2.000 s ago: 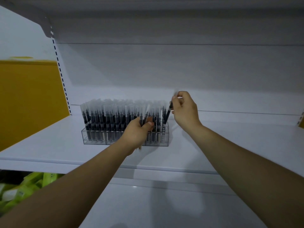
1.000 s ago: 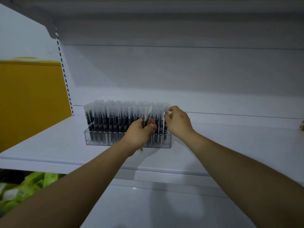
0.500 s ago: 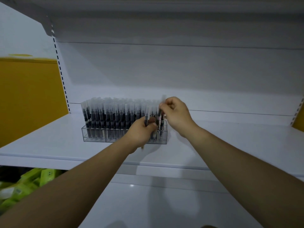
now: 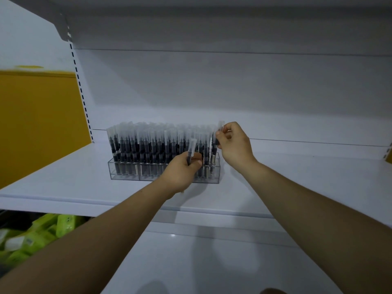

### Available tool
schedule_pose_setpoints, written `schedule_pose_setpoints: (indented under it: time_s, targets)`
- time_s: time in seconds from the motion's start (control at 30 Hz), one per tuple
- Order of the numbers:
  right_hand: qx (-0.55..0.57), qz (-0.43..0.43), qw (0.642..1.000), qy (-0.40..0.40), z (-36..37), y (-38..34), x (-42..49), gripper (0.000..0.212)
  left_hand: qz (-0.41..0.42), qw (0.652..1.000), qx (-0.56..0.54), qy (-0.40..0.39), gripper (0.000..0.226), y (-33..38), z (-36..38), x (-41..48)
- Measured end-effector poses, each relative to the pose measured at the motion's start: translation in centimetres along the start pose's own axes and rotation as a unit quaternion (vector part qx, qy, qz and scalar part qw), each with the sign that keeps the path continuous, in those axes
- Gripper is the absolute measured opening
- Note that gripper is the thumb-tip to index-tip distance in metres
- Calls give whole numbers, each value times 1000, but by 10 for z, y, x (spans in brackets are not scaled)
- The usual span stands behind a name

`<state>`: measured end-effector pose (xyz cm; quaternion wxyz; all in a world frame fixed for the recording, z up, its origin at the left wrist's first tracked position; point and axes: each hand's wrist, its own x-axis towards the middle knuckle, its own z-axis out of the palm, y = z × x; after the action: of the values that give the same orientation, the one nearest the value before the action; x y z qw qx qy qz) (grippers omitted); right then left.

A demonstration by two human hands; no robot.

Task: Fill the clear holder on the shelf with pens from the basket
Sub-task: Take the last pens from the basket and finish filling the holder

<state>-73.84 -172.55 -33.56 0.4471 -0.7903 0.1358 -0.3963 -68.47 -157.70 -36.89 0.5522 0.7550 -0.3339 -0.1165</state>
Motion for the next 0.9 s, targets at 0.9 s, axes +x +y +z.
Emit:
schedule_pose_setpoints:
  time_s: [0.9]
  targets:
    - [-26, -78, 985, -153, -3, -40, -40, 17, 7, 998, 66, -12, 24, 21, 0, -14]
